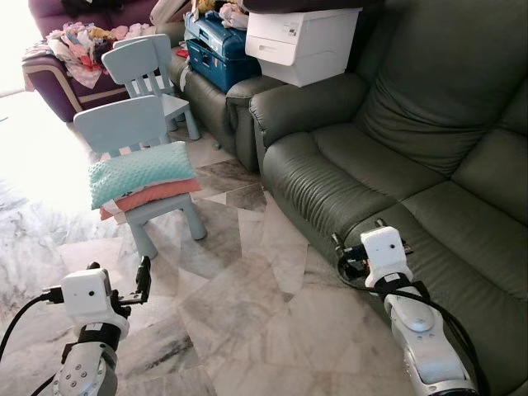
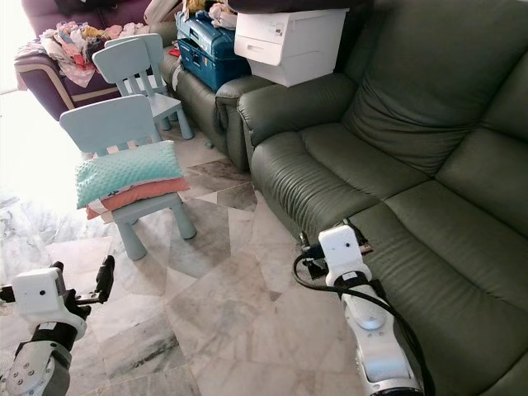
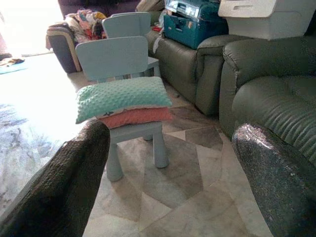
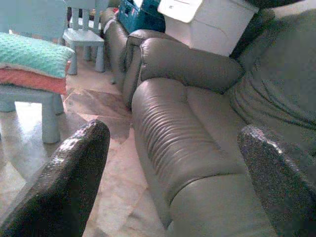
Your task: Move the pillow to the sofa
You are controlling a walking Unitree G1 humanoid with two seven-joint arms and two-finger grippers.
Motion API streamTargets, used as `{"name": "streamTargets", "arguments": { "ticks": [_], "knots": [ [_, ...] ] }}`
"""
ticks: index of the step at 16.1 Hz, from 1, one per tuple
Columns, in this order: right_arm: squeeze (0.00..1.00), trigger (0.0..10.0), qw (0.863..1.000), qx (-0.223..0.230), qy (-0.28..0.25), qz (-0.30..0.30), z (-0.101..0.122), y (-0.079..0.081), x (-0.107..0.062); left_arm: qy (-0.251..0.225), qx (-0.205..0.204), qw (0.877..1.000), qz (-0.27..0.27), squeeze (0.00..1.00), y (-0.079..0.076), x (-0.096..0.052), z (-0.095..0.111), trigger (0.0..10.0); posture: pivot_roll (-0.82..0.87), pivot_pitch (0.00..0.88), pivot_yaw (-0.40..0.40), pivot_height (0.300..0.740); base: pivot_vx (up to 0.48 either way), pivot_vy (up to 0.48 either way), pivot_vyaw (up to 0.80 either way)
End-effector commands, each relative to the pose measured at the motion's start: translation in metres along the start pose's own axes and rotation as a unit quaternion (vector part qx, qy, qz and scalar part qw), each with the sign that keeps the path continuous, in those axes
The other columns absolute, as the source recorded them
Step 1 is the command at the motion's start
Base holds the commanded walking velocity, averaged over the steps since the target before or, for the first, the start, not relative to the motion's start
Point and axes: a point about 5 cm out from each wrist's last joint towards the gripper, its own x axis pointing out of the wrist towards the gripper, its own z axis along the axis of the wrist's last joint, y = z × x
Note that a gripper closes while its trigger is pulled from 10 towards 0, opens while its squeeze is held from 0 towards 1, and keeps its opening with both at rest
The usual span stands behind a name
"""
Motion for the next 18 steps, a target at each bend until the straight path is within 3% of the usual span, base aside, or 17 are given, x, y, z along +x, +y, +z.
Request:
{"name": "streamTargets", "arguments": {
  "ticks": [1, 4, 6, 12, 18],
  "knots": [
    [0.0, 10.0, 1.0, -0.012, -0.019, 0.007, 0.01, 0.004, 0.005, -0.015, 0.007, 1.0, 0.0, 0.0, -0.001, 0.003, 0.008, 10.0, -0.16, 0.0, 0.076, 0.74, 0.0, 0.0, 0.8],
    [0.0, 10.0, 0.999, -0.018, -0.025, 0.012, 0.013, 0.005, 0.007, -0.005, 0.022, 1.0, 0.015, 0.0, 0.004, 0.001, 0.005, 10.0, -0.16, 0.0, 0.069, 0.74, 0.0, 0.0, 0.8],
    [0.0, 10.0, 0.999, -0.015, -0.027, 0.011, 0.014, 0.004, 0.008, 0.001, -0.011, 0.999, 0.035, 0.0, 0.008, 0.0, 0.002, 10.0, -0.16, 0.0, 0.069, 0.74, 0.0, 0.0, 0.8],
    [0.0, 10.0, 0.999, -0.014, -0.039, 0.024, 0.017, 0.008, 0.008, 0.005, -0.038, 0.998, 0.045, 0.0, 0.011, 0.002, 0.002, 10.0, -0.17, 0.0, 0.07, 0.74, 0.181, 0.0, 0.0],
    [0.0, 10.0, 0.998, -0.015, -0.045, 0.033, 0.019, 0.01, 0.009, 0.005, -0.042, 0.998, 0.039, 0.0, 0.008, 0.001, 0.002, 10.0, -0.17, 0.0, 0.071, 0.74, 0.361, 0.256, 0.0]
  ]
}}
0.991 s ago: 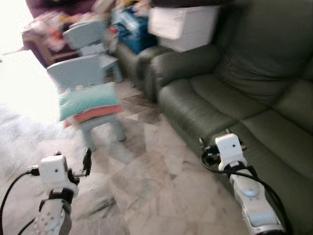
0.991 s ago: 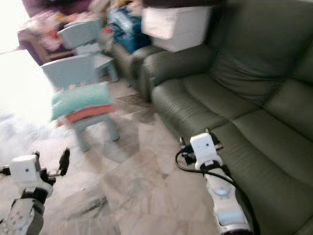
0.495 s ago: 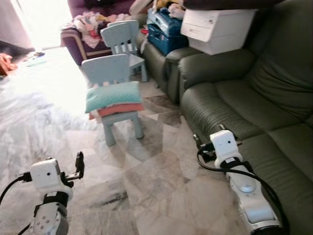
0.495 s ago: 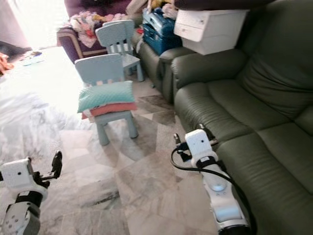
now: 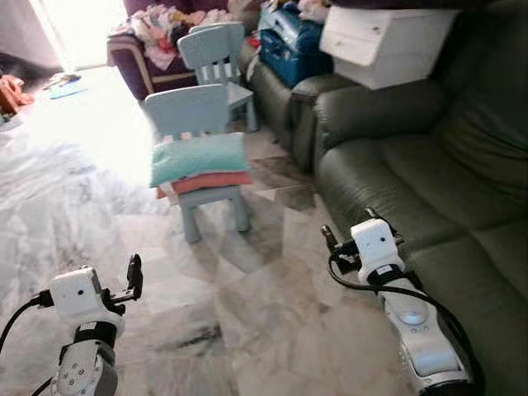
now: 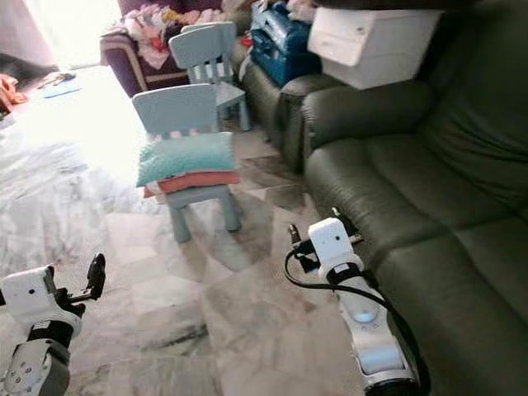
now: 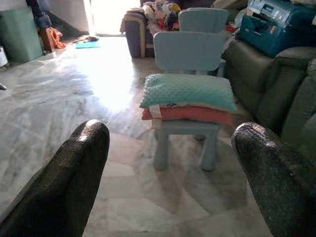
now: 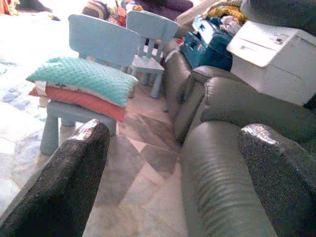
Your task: Move the pillow to the sofa
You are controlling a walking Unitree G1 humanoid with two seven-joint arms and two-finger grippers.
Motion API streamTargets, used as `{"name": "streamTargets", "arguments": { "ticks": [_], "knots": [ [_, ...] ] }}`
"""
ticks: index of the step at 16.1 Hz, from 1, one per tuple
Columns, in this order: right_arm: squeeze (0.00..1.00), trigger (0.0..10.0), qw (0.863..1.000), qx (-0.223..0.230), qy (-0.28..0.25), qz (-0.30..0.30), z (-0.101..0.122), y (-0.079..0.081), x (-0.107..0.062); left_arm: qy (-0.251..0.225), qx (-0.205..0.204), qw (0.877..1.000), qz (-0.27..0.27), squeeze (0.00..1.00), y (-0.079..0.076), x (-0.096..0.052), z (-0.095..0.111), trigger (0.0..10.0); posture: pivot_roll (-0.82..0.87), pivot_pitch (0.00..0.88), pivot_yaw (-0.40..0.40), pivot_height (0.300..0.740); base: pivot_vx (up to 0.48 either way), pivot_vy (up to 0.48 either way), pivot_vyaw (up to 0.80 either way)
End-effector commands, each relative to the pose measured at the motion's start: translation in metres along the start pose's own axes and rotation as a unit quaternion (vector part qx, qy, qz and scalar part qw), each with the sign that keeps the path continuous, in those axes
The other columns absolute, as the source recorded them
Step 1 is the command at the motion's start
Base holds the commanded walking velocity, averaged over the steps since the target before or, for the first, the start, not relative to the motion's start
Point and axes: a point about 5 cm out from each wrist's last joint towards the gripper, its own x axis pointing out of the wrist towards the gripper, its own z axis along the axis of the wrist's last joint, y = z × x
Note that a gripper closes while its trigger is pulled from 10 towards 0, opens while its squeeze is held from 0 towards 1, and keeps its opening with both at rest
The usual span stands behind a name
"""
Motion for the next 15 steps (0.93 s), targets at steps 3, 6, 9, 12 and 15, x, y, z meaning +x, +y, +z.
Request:
{"name": "streamTargets", "arguments": {
  "ticks": [3, 6, 9, 12, 15],
  "knots": [
    [0.0, 10.0, 1.0, -0.002, -0.01, 0.009, 0.004, 0.0026, 0.0007, 0.001, 0.001, 1.0, -0.002, 0.0, 0.0016, 0.0, 0.0013, 10.0, -0.17, 0.0, 0.071, 0.74, 0.396, 0.268, 0.0],
    [0.0, 10.0, 1.0, -0.001, -0.011, 0.013, 0.0038, 0.0042, 0.0007, 0.001, 0.001, 1.0, -0.003, 0.0, 0.0015, -0.0003, 0.0012, 10.0, -0.16, 0.0, 0.071, 0.74, 0.4, 0.265, 0.0],
    [0.0, 10.0, 1.0, -0.001, -0.012, 0.016, 0.0047, 0.0052, 0.0016, 0.001, 0.001, 1.0, -0.002, 0.0, 0.0013, -0.0007, 0.0014, 10.0, -0.16, 0.0, 0.069, 0.74, 0.396, 0.27, 0.0],
    [0.0, 10.0, 1.0, -0.002, -0.014, 0.018, 0.0049, 0.005, 0.0016, 0.002, 0.004, 1.0, -0.002, 0.0, 0.0011, -0.0015, 0.001, 10.0, -0.16, 0.0, 0.068, 0.74, 0.391, 0.28, 0.0],
    [0.0, 10.0, 1.0, -0.003, -0.016, 0.023, 0.0055, 0.0064, 0.0019, 0.002, 0.017, 1.0, -0.005, 0.0, 0.0011, -0.0014, 0.0006, 10.0, -0.16, 0.0, 0.069, 0.74, 0.39, 0.28, 0.0]
  ]
}}
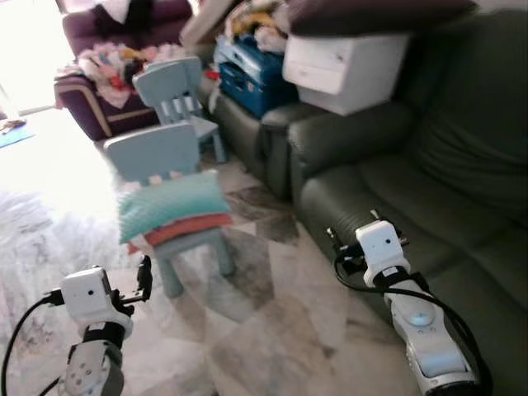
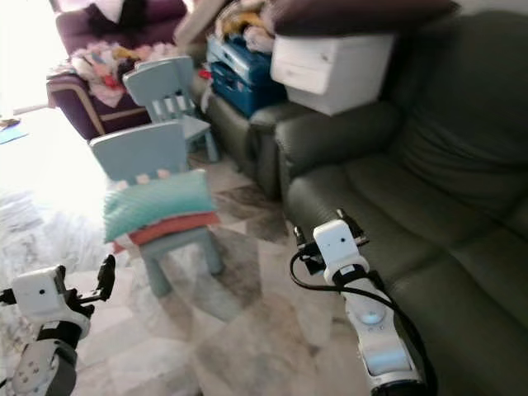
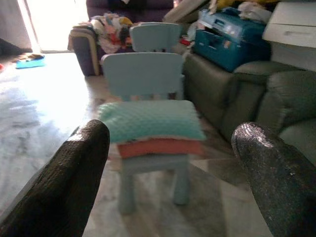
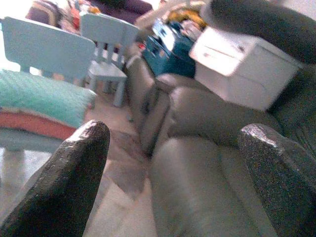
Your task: Move the pillow to the sofa
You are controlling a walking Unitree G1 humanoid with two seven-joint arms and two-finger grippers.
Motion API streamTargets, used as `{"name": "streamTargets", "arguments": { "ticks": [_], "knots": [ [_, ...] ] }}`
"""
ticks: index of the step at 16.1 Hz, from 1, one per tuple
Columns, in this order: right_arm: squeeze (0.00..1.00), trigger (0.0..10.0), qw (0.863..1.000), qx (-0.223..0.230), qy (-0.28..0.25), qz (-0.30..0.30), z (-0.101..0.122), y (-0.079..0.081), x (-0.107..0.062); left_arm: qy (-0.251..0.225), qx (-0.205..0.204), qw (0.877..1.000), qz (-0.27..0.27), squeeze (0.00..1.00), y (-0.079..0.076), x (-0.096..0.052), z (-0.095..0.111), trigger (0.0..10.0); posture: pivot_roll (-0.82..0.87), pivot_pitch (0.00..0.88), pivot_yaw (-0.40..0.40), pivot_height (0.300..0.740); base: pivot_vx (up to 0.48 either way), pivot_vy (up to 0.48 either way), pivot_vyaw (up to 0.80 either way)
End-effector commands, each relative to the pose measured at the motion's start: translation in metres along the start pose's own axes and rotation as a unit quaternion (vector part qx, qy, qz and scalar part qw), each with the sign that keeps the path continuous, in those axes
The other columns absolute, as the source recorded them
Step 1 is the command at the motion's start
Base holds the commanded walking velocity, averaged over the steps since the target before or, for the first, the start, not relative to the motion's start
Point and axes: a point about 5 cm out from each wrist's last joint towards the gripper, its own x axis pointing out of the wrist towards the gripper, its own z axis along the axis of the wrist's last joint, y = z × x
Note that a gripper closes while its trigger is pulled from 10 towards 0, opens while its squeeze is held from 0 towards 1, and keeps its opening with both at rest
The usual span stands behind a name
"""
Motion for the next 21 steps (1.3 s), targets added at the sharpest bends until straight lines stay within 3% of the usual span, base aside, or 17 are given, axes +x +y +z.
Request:
{"name": "streamTargets", "arguments": {
  "ticks": [1, 18, 21],
  "knots": [
    [0.0, 10.0, 1.0, 0.002, -0.02, 0.018, 0.0093, 0.0097, 0.0049, -0.005, 0.018, 1.0, 0.011, 0.0, 0.0084, -0.0006, 0.0031, 10.0, -0.16, 0.0, 0.068, 0.74, 0.405, 0.259, 0.0],
    [0.0, 10.0, 0.999, -0.012, -0.036, 0.035, 0.0133, 0.0142, 0.0075, 0.002, 0.031, 0.999, 0.027, 0.0, 0.0065, 0.0, -0.0019, 10.0, -0.16, 0.0, 0.059, 0.74, 0.461, 0.015, 0.0],
    [0.0, 10.0, 0.999, -0.012, -0.038, 0.037, 0.0136, 0.0148, 0.0076, 0.001, 0.029, 0.999, 0.03, 0.0, 0.0068, 0.0002, -0.0018, 10.0, -0.16, 0.0, 0.059, 0.74, 0.469, 0.0, 0.53]
  ]
}}
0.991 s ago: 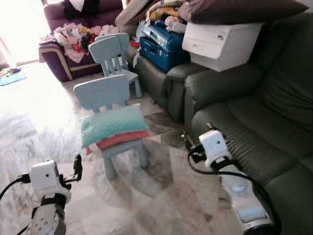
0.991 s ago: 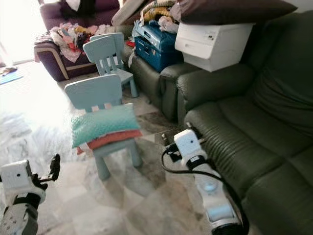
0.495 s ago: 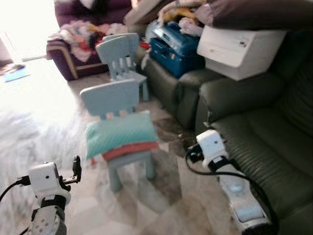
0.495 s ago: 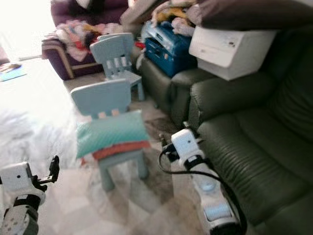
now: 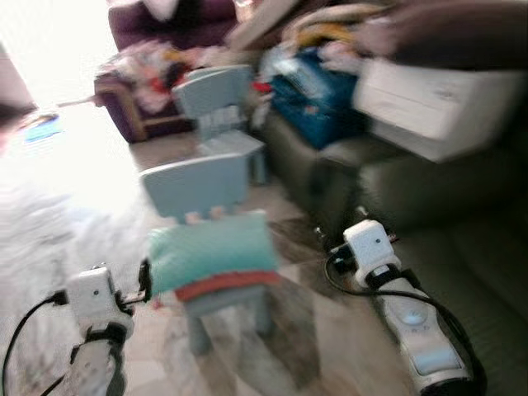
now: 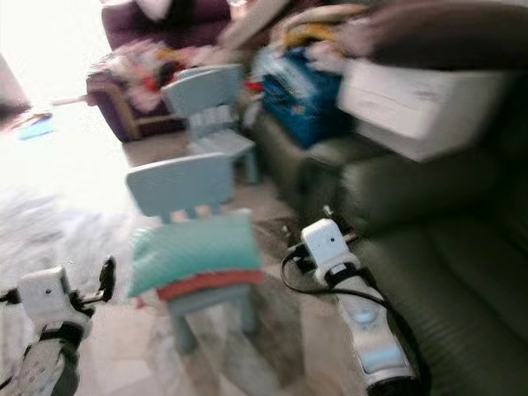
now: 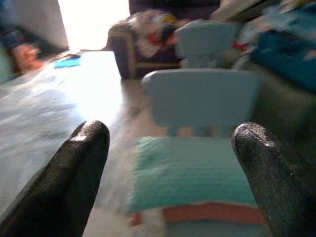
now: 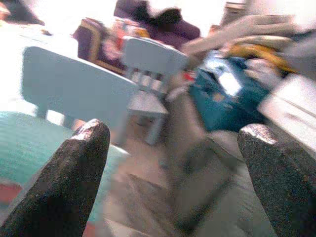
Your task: Move the pillow to the sofa
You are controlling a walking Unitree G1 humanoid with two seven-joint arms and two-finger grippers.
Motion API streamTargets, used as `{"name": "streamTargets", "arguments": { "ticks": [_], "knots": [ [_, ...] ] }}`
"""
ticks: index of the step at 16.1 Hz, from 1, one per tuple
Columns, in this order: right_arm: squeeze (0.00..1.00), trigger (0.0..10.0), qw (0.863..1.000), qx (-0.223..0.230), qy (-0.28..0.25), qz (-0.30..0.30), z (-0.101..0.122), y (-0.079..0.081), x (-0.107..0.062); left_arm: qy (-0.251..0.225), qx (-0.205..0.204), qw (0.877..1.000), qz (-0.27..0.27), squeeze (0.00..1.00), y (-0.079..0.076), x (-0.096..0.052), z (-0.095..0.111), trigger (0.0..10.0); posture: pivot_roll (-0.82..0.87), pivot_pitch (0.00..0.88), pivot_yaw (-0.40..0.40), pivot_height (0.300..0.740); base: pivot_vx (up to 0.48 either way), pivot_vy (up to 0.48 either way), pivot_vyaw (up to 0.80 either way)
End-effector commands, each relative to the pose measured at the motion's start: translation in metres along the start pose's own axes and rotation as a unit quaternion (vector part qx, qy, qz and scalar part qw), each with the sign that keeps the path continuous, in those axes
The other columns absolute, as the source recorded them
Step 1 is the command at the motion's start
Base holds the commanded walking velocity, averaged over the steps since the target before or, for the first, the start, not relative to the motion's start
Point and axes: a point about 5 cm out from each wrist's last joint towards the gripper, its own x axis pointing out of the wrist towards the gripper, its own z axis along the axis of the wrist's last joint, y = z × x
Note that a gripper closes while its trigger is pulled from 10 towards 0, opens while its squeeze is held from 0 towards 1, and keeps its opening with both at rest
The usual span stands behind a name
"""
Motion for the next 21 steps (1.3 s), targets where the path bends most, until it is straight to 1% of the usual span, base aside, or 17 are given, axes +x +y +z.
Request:
{"name": "streamTargets", "arguments": {
  "ticks": [1, 4, 7, 13, 15, 20, 21],
  "knots": [
    [0.0, 10.0, 1.0, -0.005, -0.012, 0.001, 0.0053, -0.001, 0.0018, -0.007, -0.002, 1.0, 0.012, 0.0, 0.0019, 0.0022, 0.0037, 10.0, -0.16, 0.0, 0.061, 0.74, 0.416, 0.0, 0.46],
    [0.0, 10.0, 1.0, -0.001, -0.008, 0.0, 0.0035, -0.0006, 0.0009, -0.005, -0.025, 0.999, 0.037, 0.0, 0.0038, 0.0047, 0.0028, 10.0, -0.16, 0.0, 0.063, 0.74, 0.0, 0.0, 0.0],
    [0.0, 10.0, 1.0, -0.006, -0.01, 0.002, 0.0037, 0.0003, 0.0007, -0.008, -0.017, 0.999, 0.026, 0.0, 0.0001, 0.0059, 0.0046, 10.0, -0.16, 0.0, 0.066, 0.74, 0.0, 0.0, 0.0],
    [0.0, 10.0, 1.0, -0.004, -0.01, 0.001, 0.0035, 0.002, 0.0006, -0.01, -0.015, 1.0, 0.025, 0.0, -0.0004, 0.0068, 0.0054, 10.0, -0.16, 0.0, 0.07, 0.74, 0.0, 0.0, 0.7],
    [0.0, 10.0, 1.0, -0.002, -0.009, -0.001, 0.003, 0.0021, 0.0007, -0.012, -0.01, 1.0, 0.02, 0.0, -0.0002, 0.0074, 0.0059, 10.0, -0.16, 0.0, 0.07, 0.74, 0.0, 0.0, 0.0],
    [0.0, 10.0, 1.0, -0.001, -0.011, 0.0, 0.0036, 0.0028, 0.0014, -0.021, -0.014, 1.0, 0.012, 0.0, 0.0007, 0.0065, 0.0095, 10.0, -0.15, 0.0, 0.07, 0.74, 0.0, 0.0, 0.0],
    [0.0, 10.0, 1.0, -0.001, -0.012, 0.002, 0.0038, 0.0033, 0.0015, -0.023, -0.014, 1.0, 0.007, 0.0, 0.0005, 0.0065, 0.0099, 10.0, -0.15, 0.0, 0.071, 0.74, 0.315, 0.0, 0.0]
  ]
}}
